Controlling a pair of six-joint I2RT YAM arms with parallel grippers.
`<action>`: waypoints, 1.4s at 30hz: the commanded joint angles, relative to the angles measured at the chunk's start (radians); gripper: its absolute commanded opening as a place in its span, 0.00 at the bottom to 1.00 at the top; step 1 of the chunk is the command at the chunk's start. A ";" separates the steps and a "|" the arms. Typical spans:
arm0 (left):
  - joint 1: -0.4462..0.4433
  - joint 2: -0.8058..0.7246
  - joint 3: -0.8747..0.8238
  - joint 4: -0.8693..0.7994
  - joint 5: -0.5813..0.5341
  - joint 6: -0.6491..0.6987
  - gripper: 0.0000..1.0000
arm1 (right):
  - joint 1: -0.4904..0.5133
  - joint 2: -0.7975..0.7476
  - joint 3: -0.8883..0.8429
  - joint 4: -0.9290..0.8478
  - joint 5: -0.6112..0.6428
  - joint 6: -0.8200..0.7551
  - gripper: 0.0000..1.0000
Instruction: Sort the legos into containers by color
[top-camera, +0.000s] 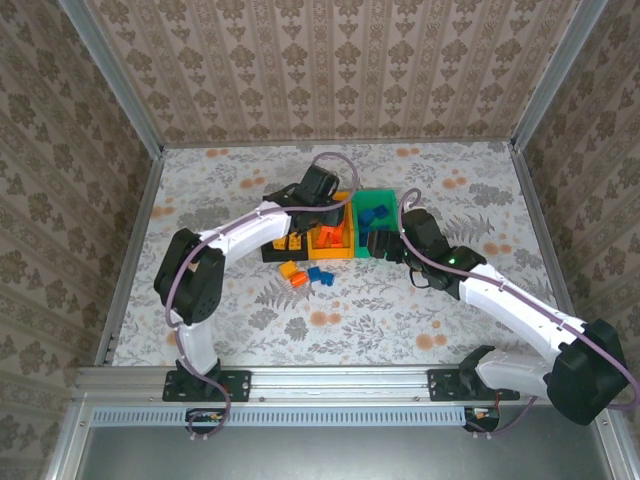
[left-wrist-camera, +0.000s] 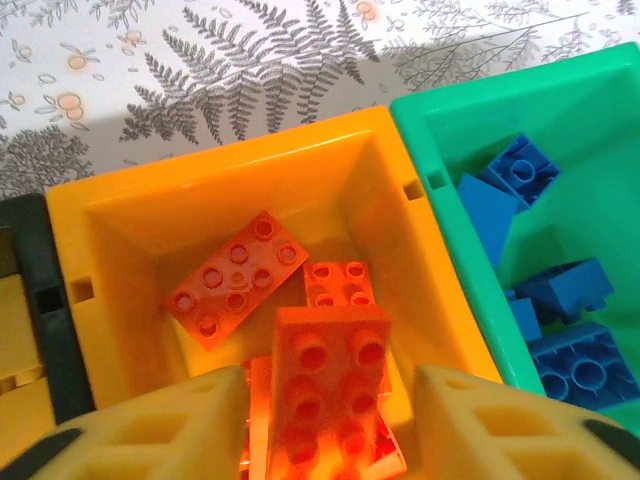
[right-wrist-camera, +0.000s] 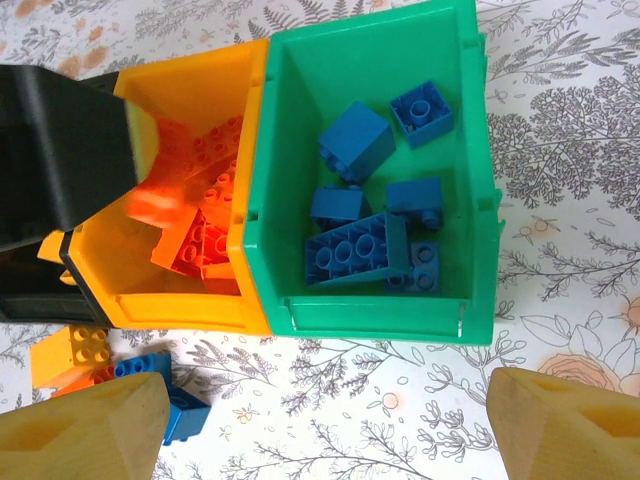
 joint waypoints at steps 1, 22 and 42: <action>0.005 0.008 0.052 -0.020 0.019 0.006 0.56 | -0.004 0.012 -0.012 0.019 -0.028 -0.002 0.84; -0.044 -0.781 -0.698 0.052 -0.032 -0.220 1.00 | 0.241 0.434 0.125 0.156 -0.188 -0.135 0.81; 0.001 -1.019 -0.895 -0.049 -0.045 -0.294 1.00 | 0.246 0.691 0.258 0.165 -0.212 -0.168 0.47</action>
